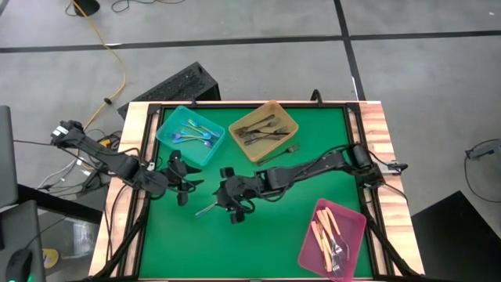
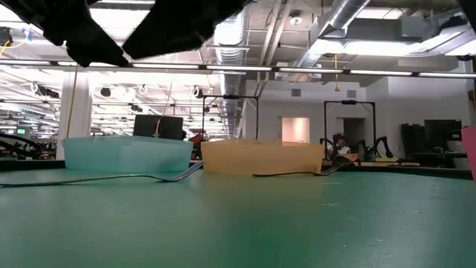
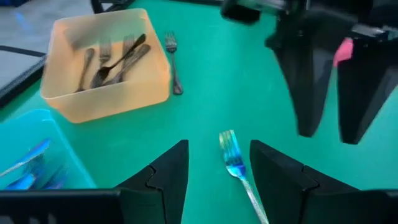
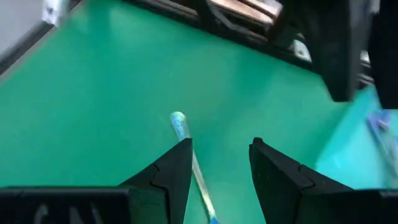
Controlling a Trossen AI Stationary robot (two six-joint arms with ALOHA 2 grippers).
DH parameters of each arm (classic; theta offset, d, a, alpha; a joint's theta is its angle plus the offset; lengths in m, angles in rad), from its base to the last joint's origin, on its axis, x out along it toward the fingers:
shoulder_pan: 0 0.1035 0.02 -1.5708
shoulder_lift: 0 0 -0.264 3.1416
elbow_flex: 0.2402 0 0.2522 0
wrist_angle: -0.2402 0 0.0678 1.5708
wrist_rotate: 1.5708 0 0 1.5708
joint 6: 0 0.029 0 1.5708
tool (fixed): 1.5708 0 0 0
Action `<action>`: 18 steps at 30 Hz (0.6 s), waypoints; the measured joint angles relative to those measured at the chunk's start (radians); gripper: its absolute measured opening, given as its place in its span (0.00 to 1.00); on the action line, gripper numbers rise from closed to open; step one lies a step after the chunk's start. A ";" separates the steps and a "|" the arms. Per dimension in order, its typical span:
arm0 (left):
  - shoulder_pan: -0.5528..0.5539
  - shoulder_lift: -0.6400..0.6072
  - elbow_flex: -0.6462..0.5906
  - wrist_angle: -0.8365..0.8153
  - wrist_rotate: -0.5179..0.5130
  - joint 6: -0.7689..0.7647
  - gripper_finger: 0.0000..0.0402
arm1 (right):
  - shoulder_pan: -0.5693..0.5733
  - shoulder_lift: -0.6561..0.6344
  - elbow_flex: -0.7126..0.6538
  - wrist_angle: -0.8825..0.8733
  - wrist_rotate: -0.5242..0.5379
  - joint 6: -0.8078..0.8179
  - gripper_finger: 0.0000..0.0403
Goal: Sort silverware by color (type)
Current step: Put the blue fork into the blue bin
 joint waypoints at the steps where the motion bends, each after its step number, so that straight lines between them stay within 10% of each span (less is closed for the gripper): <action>1: 0.000 -0.008 0.000 -0.013 -0.010 -0.001 0.39 | -0.006 0.007 -0.002 0.005 -0.027 -0.001 0.45; 18: 0.001 -0.023 0.000 -0.064 -0.065 -0.008 0.39 | -0.095 0.192 0.005 0.168 -0.253 -0.040 0.45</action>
